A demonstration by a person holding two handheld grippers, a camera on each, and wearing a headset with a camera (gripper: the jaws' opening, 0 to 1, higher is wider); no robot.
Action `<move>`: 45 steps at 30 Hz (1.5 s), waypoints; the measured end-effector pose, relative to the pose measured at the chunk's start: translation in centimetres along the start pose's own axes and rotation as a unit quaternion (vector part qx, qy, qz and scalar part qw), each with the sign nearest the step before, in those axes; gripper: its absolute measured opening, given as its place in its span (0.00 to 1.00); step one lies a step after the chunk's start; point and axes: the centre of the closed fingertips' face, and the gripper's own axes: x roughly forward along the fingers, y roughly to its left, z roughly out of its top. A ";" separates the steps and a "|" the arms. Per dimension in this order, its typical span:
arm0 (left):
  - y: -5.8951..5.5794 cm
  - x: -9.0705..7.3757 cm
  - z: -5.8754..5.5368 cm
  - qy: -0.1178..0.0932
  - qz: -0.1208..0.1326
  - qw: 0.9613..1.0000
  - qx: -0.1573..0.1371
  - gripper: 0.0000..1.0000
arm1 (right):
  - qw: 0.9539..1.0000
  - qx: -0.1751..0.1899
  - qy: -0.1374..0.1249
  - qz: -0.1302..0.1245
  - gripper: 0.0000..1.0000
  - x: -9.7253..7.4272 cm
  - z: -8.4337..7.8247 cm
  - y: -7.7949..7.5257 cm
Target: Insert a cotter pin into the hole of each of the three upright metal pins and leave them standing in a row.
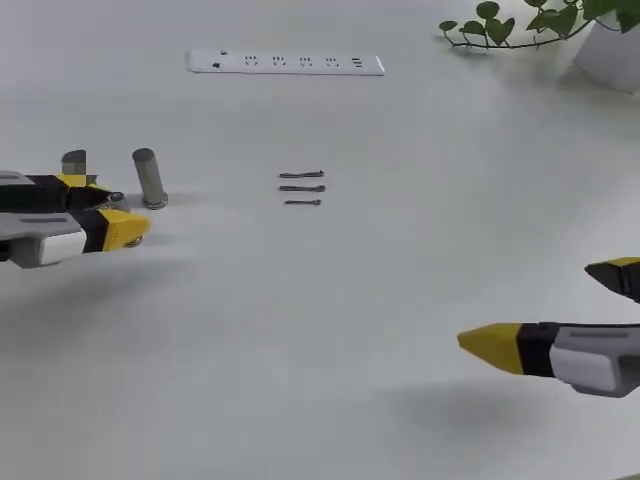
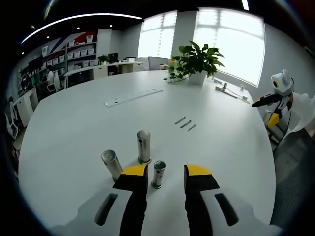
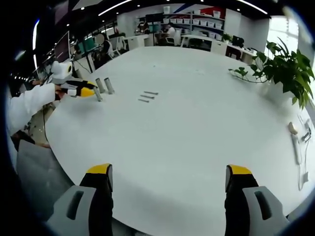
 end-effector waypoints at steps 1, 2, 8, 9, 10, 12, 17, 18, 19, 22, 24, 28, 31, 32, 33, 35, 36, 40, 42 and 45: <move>0.0 0.0 0.0 0.000 0.000 1.000 0.001 0.24 | 1.000 0.000 0.000 0.000 0.93 0.0 0.0 0.0; 0.0 0.0 0.0 0.000 -0.001 1.000 0.000 0.22 | 1.000 -0.001 0.001 0.001 0.93 0.0 0.0 0.1; 0.1 0.3 -0.1 0.002 0.001 1.000 0.004 0.16 | 1.000 -0.001 0.002 0.004 0.93 0.2 -0.1 0.3; 0.1 0.3 -0.1 0.002 0.001 1.000 0.005 0.14 | 1.000 -0.001 0.003 0.004 0.93 0.2 -0.2 0.3; 0.2 0.3 -0.1 0.003 0.003 1.000 0.007 0.13 | 1.000 0.000 0.003 0.007 0.93 0.2 -0.2 0.4; 0.3 0.2 -0.2 0.004 0.008 1.000 0.010 0.11 | 1.000 0.003 0.001 0.011 0.93 0.3 -0.1 0.6; 0.5 0.1 -0.1 0.004 0.017 1.000 0.023 0.06 | 1.000 0.001 0.002 0.015 0.93 0.5 0.0 0.9; 0.5 0.1 -0.1 0.004 0.017 1.000 0.025 0.06 | 1.000 0.001 0.001 0.016 0.93 0.5 0.0 1.0; 0.5 0.1 -0.1 0.004 0.016 0.999 0.027 0.06 | 1.000 0.001 0.001 0.017 0.93 0.6 0.1 1.0; 0.4 0.0 0.0 0.006 0.019 0.999 0.040 0.06 | 1.000 -0.002 0.001 0.018 0.93 0.6 0.1 1.1; 0.4 -0.1 0.0 0.009 0.026 0.998 0.054 0.06 | 1.000 -0.003 0.002 0.019 0.93 0.6 0.1 1.1; 0.7 -0.2 0.2 0.005 0.029 0.998 0.063 0.05 | 1.000 -0.002 0.001 0.018 0.93 0.5 0.0 1.0; 0.5 -0.5 1.6 -0.014 0.041 0.993 0.111 0.05 | 1.000 -0.002 0.001 0.018 0.92 0.4 0.0 1.0; 0.3 -0.6 1.8 -0.015 0.038 0.993 0.115 0.05 | 1.000 -0.002 0.001 0.018 0.92 0.4 0.0 1.0; 0.1 -0.6 2.0 -0.017 0.036 0.994 0.105 0.05 | 1.000 -0.002 0.001 0.018 0.92 0.4 0.0 1.0; -0.4 -0.6 2.6 -0.029 0.023 0.994 0.100 0.05 | 1.000 -0.002 -0.001 0.019 0.92 0.4 0.1 1.0; -0.8 -0.6 2.9 -0.033 0.018 0.994 0.101 0.05 | 1.000 -0.001 -0.001 0.019 0.92 0.4 0.0 1.0; -2.3 -0.6 3.7 -0.034 -0.003 0.992 0.119 0.05 | 1.000 -0.003 -0.003 0.022 0.92 0.4 0.1 1.2; -3.1 -0.6 4.1 -0.039 -0.015 0.991 0.125 0.05 | 1.000 -0.003 -0.003 0.022 0.92 0.4 0.1 1.2; -4.2 -0.4 4.5 -0.049 -0.036 0.989 0.132 0.05 | 1.000 -0.002 -0.004 0.023 0.92 0.4 0.1 1.3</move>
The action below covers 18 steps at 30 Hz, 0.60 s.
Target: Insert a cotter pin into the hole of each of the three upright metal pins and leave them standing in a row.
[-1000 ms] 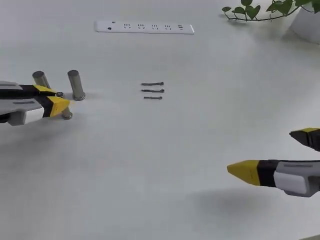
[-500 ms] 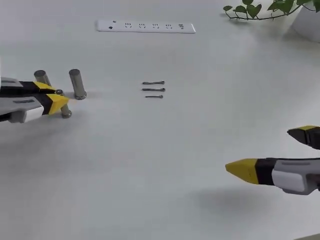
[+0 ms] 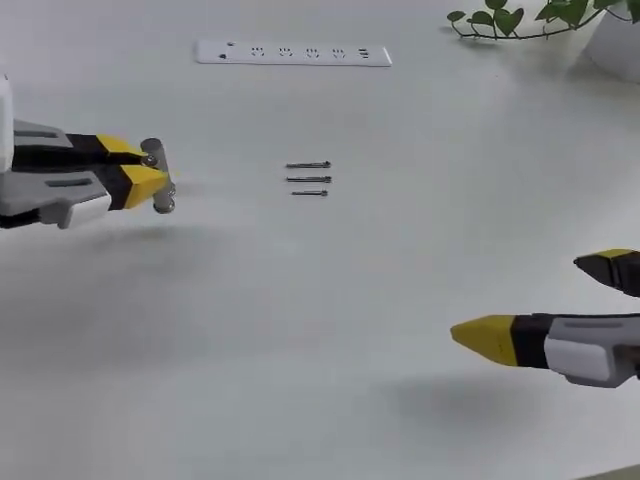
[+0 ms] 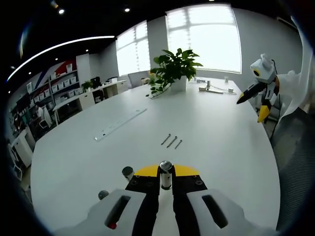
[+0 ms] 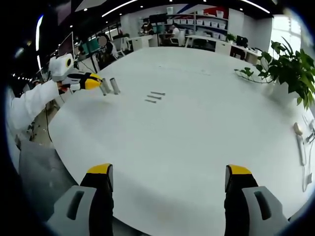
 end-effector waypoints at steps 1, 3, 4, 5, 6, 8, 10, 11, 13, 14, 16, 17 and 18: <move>-0.3 0.1 0.1 -0.001 -0.006 1.000 0.001 0.05 | 1.000 0.000 -0.001 0.001 0.92 0.0 0.0 0.0; -1.2 0.3 0.4 -0.007 -0.021 1.000 0.002 0.05 | 1.000 0.000 -0.001 0.001 0.92 0.0 0.0 0.1; -1.6 0.4 0.5 -0.009 -0.028 1.000 0.002 0.05 | 1.000 0.000 -0.001 0.001 0.92 0.0 0.0 0.1; -1.9 0.5 0.6 -0.010 -0.035 0.999 -0.001 0.05 | 1.000 0.000 -0.001 0.002 0.92 0.0 -0.1 0.1; -2.1 0.6 0.3 -0.009 -0.046 0.999 -0.003 0.05 | 1.000 0.001 -0.001 0.002 0.92 0.0 -0.1 0.1; -2.9 1.0 0.3 -0.005 -0.058 0.998 0.011 0.05 | 1.000 0.001 -0.001 0.002 0.92 0.0 -0.1 0.1; -3.6 1.4 0.0 0.004 -0.070 0.997 0.022 0.05 | 1.000 0.001 -0.001 0.003 0.92 0.0 -0.1 0.1; -3.8 1.6 0.0 0.006 -0.073 0.997 0.021 0.05 | 1.000 0.001 -0.001 0.003 0.92 0.0 -0.1 0.1; -4.2 1.8 -0.1 0.007 -0.078 0.997 0.024 0.05 | 1.000 0.001 -0.001 0.004 0.92 0.0 -0.2 0.2; -4.4 2.0 -0.2 0.007 -0.081 0.996 0.022 0.05 | 1.000 0.002 -0.001 0.004 0.92 0.1 -0.1 0.1; -4.7 2.4 -0.2 0.008 -0.082 0.996 0.023 0.05 | 1.000 0.001 -0.001 0.004 0.92 0.1 -0.1 0.1; -4.7 2.7 -0.3 0.010 -0.078 0.996 0.032 0.05 | 1.000 0.001 -0.001 0.004 0.92 0.1 -0.2 0.2; -4.8 2.9 -0.4 0.012 -0.078 0.996 0.033 0.05 | 1.000 0.001 0.000 0.004 0.92 0.1 -0.2 0.1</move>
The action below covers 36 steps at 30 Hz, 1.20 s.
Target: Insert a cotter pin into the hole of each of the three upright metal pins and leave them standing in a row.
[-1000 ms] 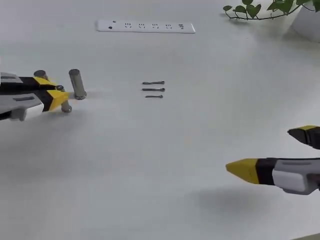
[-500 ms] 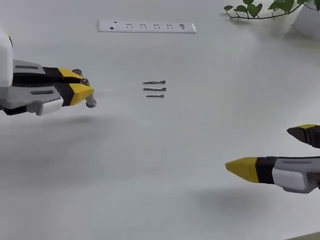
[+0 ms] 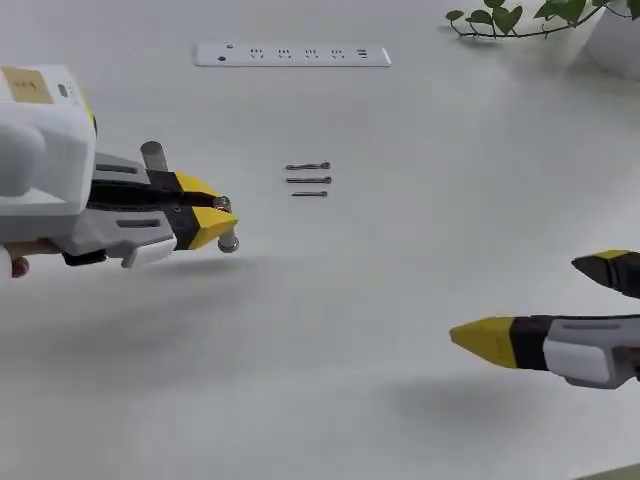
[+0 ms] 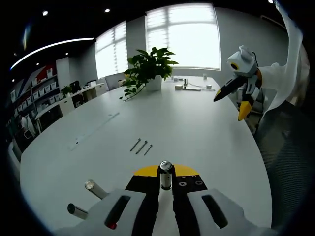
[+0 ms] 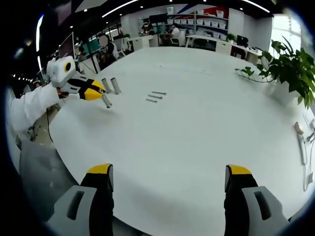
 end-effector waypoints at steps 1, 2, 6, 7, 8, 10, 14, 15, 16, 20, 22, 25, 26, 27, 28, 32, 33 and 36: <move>0.0 0.3 0.0 0.000 -0.002 1.000 -0.003 0.05 | 1.000 0.000 0.000 0.000 0.92 0.0 0.0 0.0; -0.2 0.5 0.0 -0.002 -0.004 1.000 -0.005 0.05 | 1.000 0.000 0.001 0.001 0.92 0.0 0.0 0.0; -0.9 1.4 0.0 -0.002 -0.014 1.000 -0.005 0.05 | 1.000 -0.001 0.002 0.001 0.92 0.0 -0.1 0.0; -1.1 1.5 0.0 -0.002 -0.017 1.000 -0.004 0.05 | 1.000 -0.001 0.002 0.001 0.92 0.0 -0.1 0.0; -1.4 1.8 0.0 0.000 -0.020 1.000 -0.004 0.05 | 1.000 0.000 0.003 0.001 0.92 0.0 -0.1 0.0; -1.8 2.1 -0.2 0.003 -0.024 1.000 -0.001 0.05 | 1.000 0.000 0.003 0.001 0.92 0.0 -0.1 0.0; -2.1 2.6 -0.7 0.010 -0.020 1.000 0.005 0.05 | 1.000 0.000 0.003 0.002 0.92 0.1 -0.2 0.0; -2.1 2.7 -0.8 0.013 -0.018 1.000 0.007 0.05 | 1.000 0.001 0.003 0.002 0.92 0.1 -0.2 0.1; -2.1 2.8 -1.0 0.016 -0.016 1.000 0.006 0.05 | 1.000 0.001 0.003 0.002 0.92 0.1 -0.2 0.1; -2.4 2.9 -1.2 0.017 -0.018 1.000 0.004 0.05 | 1.000 0.000 0.006 0.004 0.92 0.2 -0.4 0.3; -2.5 3.0 -1.3 0.021 -0.020 1.000 0.006 0.05 | 1.000 0.000 0.006 0.005 0.92 0.2 -0.4 0.3; -2.7 3.1 -1.4 0.022 -0.018 1.000 0.008 0.05 | 1.000 -0.001 0.006 0.006 0.92 0.2 -0.4 0.4; -2.7 3.1 -1.4 0.022 -0.015 1.000 0.014 0.05 | 1.000 -0.001 0.006 0.007 0.92 0.2 -0.4 0.4; -2.7 3.1 -1.4 0.022 -0.015 1.000 0.014 0.05 | 1.000 -0.001 0.006 0.007 0.92 0.3 -0.4 0.4; -2.7 3.1 -1.4 0.022 -0.017 1.000 0.013 0.05 | 1.000 -0.001 0.007 0.008 0.92 0.3 -0.4 0.4; -2.9 3.2 -1.6 0.023 -0.020 0.999 0.011 0.05 | 1.000 0.003 0.009 0.003 0.92 0.3 -0.5 0.3; -2.9 3.2 -1.6 0.025 -0.020 0.999 0.012 0.05 | 1.000 0.004 0.009 0.003 0.92 0.2 -0.6 0.3; -3.0 3.1 -1.6 0.022 -0.020 1.000 0.006 0.05 | 1.000 0.007 0.010 0.003 0.91 0.3 -0.7 0.2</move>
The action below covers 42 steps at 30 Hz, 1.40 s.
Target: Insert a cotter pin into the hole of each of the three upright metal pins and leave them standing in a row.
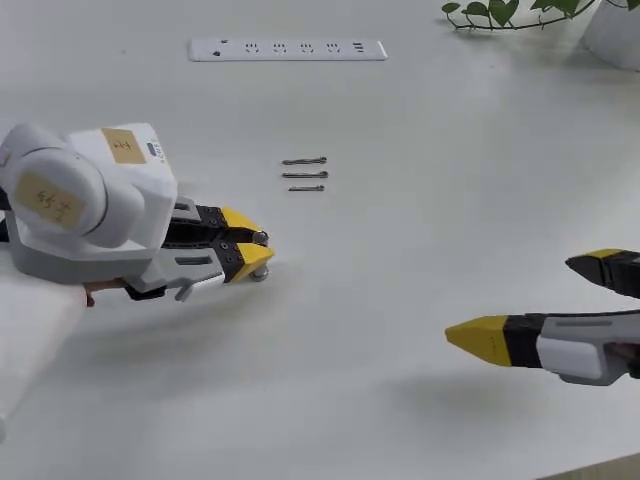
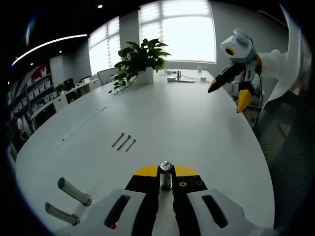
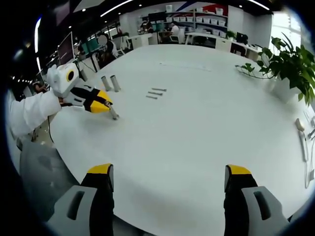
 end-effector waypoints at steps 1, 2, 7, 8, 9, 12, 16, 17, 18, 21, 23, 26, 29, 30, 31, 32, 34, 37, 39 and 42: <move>0.0 0.0 0.0 -0.002 0.001 1.000 -0.001 0.05 | 1.000 0.001 0.000 0.000 0.91 0.0 0.0 0.0; 0.0 0.0 0.0 -0.004 0.002 1.000 -0.004 0.05 | 1.000 0.001 0.000 0.000 0.91 0.0 0.0 0.0; 0.1 -0.2 -0.1 -0.008 0.003 1.000 -0.015 0.06 | 1.000 0.002 0.001 -0.003 0.91 0.0 -0.1 -0.1; 0.2 -0.2 -0.1 -0.010 0.005 1.000 -0.020 0.06 | 1.000 0.002 0.000 -0.004 0.91 -0.1 -0.1 -0.1; 0.3 -0.3 -0.1 -0.011 0.006 1.000 -0.027 0.06 | 1.000 0.004 -0.001 -0.004 0.91 -0.1 0.0 -0.1; 0.3 -0.3 -0.2 -0.012 0.004 0.999 -0.037 0.06 | 1.000 0.007 -0.004 -0.005 0.91 -0.2 0.0 -0.2; 0.2 -0.4 -0.2 -0.013 0.001 0.999 -0.042 0.06 | 1.000 0.009 -0.004 -0.005 0.91 -0.2 -0.1 -0.3; 0.2 -0.4 -0.2 -0.012 0.001 0.999 -0.041 0.07 | 1.000 0.010 -0.004 -0.005 0.91 -0.2 -0.1 -0.3; 0.2 -0.4 -0.3 -0.011 0.001 0.999 -0.041 0.09 | 1.000 0.010 -0.004 -0.005 0.91 -0.2 -0.1 -0.3; 0.0 -0.4 -0.4 -0.008 0.001 0.999 -0.043 0.11 | 1.000 0.011 -0.005 -0.004 0.91 -0.3 -0.1 -0.2; 0.0 -0.5 -0.5 -0.007 0.002 0.999 -0.046 0.13 | 1.000 0.010 -0.005 -0.004 0.91 -0.3 -0.1 -0.2; -0.1 -0.7 -0.6 -0.008 0.005 0.999 -0.048 0.22 | 1.000 0.010 -0.006 -0.003 0.91 -0.3 -0.1 -0.1; -0.4 -0.8 -0.8 -0.018 0.000 0.997 -0.075 0.35 | 1.000 0.010 -0.006 -0.002 0.91 -0.2 -0.1 -0.1; -0.5 -0.8 -0.8 -0.018 -0.002 0.997 -0.078 0.43 | 1.000 0.011 -0.005 -0.002 0.91 -0.2 -0.1 0.0; -0.7 -1.0 -1.0 -0.016 -0.004 0.997 -0.078 0.48 | 1.000 0.011 -0.006 -0.003 0.91 -0.2 0.0 -0.1; -0.9 -1.0 -1.1 -0.014 -0.005 0.997 -0.078 0.52 | 1.000 0.011 -0.007 -0.003 0.91 -0.3 0.0 -0.1; -1.4 -1.2 -1.5 -0.011 -0.011 0.996 -0.084 0.56 | 1.000 0.012 -0.008 -0.003 0.91 -0.3 0.0 -0.1; -1.5 -1.6 -1.6 -0.016 -0.004 0.995 -0.094 0.66 | 1.000 0.012 -0.009 -0.002 0.91 -0.3 0.1 0.0; -1.6 -1.8 -1.4 -0.025 -0.001 0.994 -0.109 0.75 | 1.000 0.012 -0.010 -0.001 0.91 -0.4 0.1 0.0; -1.9 -2.2 -1.3 -0.032 -0.004 0.992 -0.121 0.83 | 1.000 0.011 -0.010 -0.001 0.91 -0.4 0.1 0.0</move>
